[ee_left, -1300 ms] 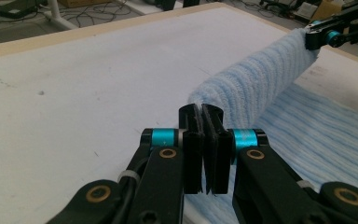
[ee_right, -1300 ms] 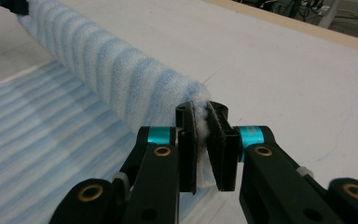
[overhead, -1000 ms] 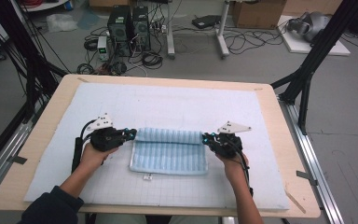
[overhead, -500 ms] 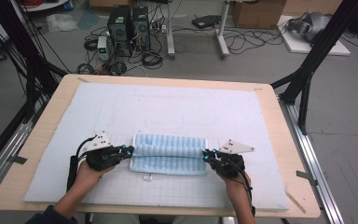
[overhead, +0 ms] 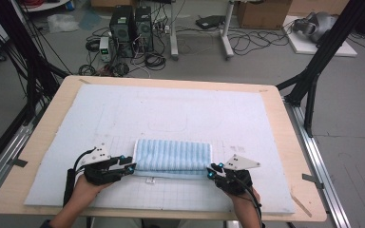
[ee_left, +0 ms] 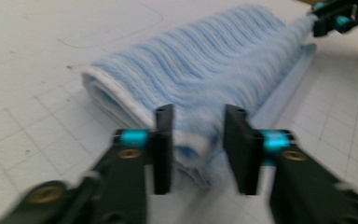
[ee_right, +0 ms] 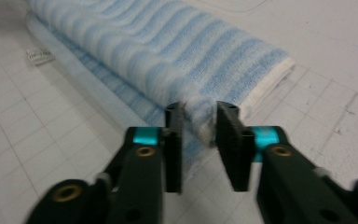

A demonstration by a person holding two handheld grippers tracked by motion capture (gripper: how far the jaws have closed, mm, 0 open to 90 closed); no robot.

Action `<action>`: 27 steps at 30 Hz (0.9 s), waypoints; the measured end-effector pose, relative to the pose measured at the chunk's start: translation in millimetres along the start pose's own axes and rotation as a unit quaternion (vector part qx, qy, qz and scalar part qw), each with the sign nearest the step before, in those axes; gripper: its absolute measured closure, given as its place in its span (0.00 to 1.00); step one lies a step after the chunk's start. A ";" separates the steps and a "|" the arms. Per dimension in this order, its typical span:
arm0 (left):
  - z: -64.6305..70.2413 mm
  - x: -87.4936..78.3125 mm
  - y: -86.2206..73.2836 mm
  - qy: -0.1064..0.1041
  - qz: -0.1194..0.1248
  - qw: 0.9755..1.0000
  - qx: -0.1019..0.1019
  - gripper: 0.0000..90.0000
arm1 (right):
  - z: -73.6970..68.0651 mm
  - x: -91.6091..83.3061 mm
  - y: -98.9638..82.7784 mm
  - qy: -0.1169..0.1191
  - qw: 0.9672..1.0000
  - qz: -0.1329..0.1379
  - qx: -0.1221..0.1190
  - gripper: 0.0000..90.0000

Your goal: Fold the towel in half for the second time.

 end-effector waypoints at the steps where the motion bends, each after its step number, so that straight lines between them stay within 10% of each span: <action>1: -1.8 -4.3 5.0 0.015 0.026 1.000 0.000 0.58 | 1.7 -6.7 2.6 -0.001 0.999 0.027 0.017 0.70; 5: -7.3 -0.8 12.1 0.021 0.044 0.999 -0.007 0.61 | 6.6 -9.9 10.9 -0.007 0.997 0.062 0.035 0.68; 16: -10.1 39.6 7.5 0.017 -0.062 0.998 -0.015 0.76 | 0.7 42.8 16.3 -0.009 0.999 -0.033 -0.008 0.68; 27: 4.1 26.9 0.0 0.015 -0.089 0.996 0.016 0.76 | -8.3 31.5 9.0 0.009 0.996 -0.056 -0.066 0.59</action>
Point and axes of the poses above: each handheld gripper's, and its own axes: x roughly forward along the jaws, y roughly out of its top, z roughly to its right, the point moved 1 cm from there along x, roughly forward along the jaws, and after that the axes turned 1 degree about -y, right-handed, at the moved point
